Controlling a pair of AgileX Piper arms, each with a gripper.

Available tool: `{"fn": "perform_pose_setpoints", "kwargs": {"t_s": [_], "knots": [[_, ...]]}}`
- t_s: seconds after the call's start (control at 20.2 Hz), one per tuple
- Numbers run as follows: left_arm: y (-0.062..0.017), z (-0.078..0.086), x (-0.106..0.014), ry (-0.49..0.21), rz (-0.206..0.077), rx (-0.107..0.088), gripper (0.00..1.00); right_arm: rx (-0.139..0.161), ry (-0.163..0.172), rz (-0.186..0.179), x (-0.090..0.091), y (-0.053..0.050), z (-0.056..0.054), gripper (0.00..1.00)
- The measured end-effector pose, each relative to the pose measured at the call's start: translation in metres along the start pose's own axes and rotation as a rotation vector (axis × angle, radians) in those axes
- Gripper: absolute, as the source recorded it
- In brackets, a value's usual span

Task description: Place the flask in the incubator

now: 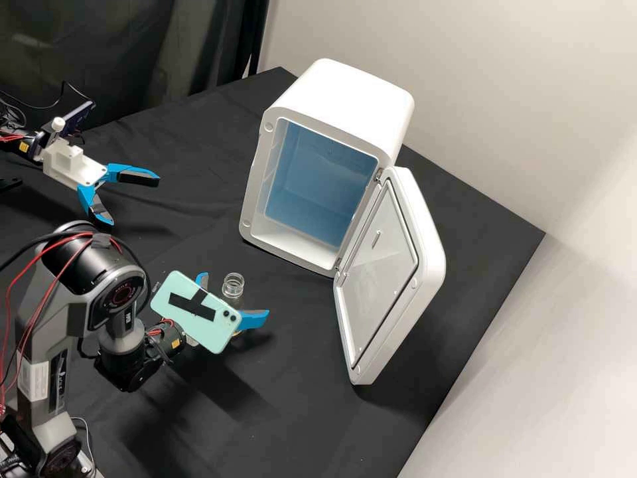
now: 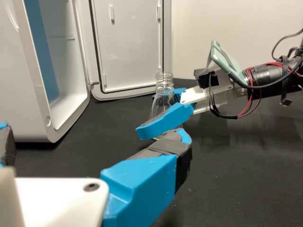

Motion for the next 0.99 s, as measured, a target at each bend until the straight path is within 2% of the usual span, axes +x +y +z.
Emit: {"fn": "perform_pose_setpoints", "kwargs": {"t_s": [0.1,0.25,0.35,0.44,0.69,0.74,0.84,0.99], "knots": [[-0.0004,-0.0001,0.0001,0.000,-0.002,-0.001,1.00,-0.039,-0.008,0.008,0.0017,-0.0018,-0.0022,1.00],[-0.0004,-0.0001,0.0001,0.000,-0.002,-0.001,1.00,-0.085,-0.044,0.027,0.0050,-0.0022,-0.0008,1.00],[-0.0012,-0.0004,0.0004,0.001,-0.006,-0.003,1.00,-0.104,-0.061,0.030,0.0072,-0.0033,0.0000,1.00],[-0.0024,-0.0009,0.0008,0.002,-0.011,-0.007,1.00,-0.118,-0.069,0.025,0.0077,-0.0043,0.0014,1.00],[-0.0024,-0.0009,0.0008,0.002,-0.012,-0.007,1.00,-0.122,-0.074,0.008,0.0086,-0.0082,0.0024,1.00],[-0.0024,-0.0009,0.0008,0.002,-0.012,-0.007,1.00,-0.122,-0.074,0.008,0.0086,-0.0082,0.0024,0.00],[-0.0024,-0.0009,0.0008,0.002,-0.012,-0.007,1.00,-0.122,-0.074,0.008,0.0086,-0.0080,0.0027,0.00],[-0.0024,-0.0009,0.0008,0.002,-0.012,-0.007,1.00,-0.129,-0.055,-0.004,0.0086,-0.0068,0.0042,0.00]]}}
